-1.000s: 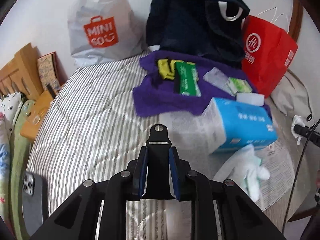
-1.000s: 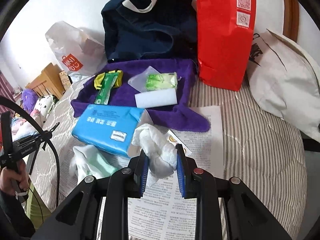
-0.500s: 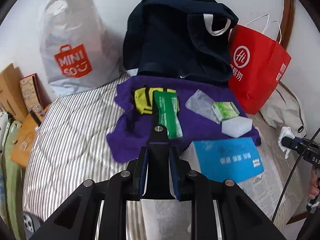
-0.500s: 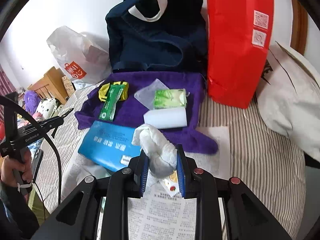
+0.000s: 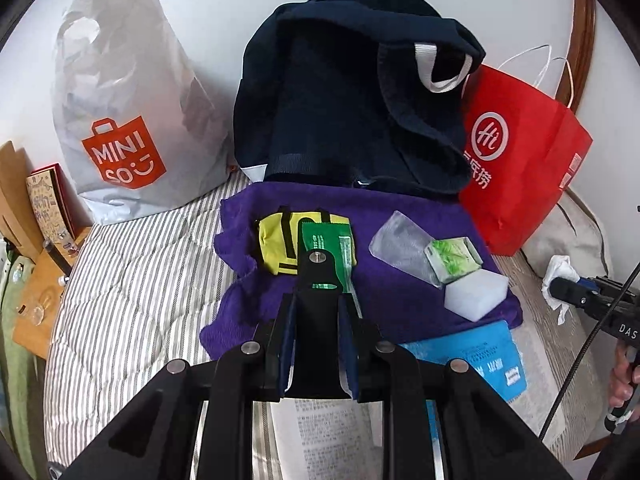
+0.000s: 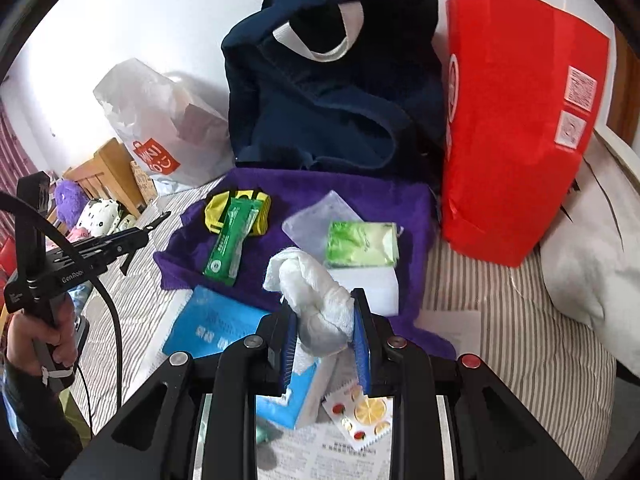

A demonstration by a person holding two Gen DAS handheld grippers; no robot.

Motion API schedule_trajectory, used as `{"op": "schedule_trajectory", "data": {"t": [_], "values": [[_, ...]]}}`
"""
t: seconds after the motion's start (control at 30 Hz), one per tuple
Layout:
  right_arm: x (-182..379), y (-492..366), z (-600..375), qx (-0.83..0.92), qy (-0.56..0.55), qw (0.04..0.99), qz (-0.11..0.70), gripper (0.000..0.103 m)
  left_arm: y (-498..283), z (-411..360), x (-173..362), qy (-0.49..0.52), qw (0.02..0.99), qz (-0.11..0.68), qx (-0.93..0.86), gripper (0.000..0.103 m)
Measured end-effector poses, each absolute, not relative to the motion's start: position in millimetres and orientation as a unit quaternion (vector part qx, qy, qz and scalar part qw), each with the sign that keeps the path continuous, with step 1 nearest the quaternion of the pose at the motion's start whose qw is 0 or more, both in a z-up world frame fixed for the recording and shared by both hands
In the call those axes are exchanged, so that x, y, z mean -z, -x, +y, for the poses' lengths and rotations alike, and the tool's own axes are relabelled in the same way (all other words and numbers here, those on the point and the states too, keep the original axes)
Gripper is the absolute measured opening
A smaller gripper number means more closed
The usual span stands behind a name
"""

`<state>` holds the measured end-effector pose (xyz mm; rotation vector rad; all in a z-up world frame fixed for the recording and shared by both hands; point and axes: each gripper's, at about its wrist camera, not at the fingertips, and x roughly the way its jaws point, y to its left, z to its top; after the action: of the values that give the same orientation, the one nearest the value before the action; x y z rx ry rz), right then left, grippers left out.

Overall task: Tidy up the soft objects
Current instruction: 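Lower strap onto yellow pouch with left tool while right tool drops tissue on towel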

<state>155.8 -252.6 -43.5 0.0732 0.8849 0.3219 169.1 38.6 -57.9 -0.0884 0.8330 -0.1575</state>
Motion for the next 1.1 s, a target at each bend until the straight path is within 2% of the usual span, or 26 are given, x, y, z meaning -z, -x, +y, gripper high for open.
{"op": "schedule_trajectory", "data": {"t": [0.57, 1.1], "values": [[64, -232, -226, -0.171, -0.027, 0.876, 0.450, 0.025, -221, 44, 71, 0.057, 0.906, 0.411, 0.079, 0.021], [126, -287, -186, -0.175, -0.001, 0.836, 0.520, 0.025, -246, 49, 93, 0.065, 0.896, 0.430, 0.088, 0.021]]}}
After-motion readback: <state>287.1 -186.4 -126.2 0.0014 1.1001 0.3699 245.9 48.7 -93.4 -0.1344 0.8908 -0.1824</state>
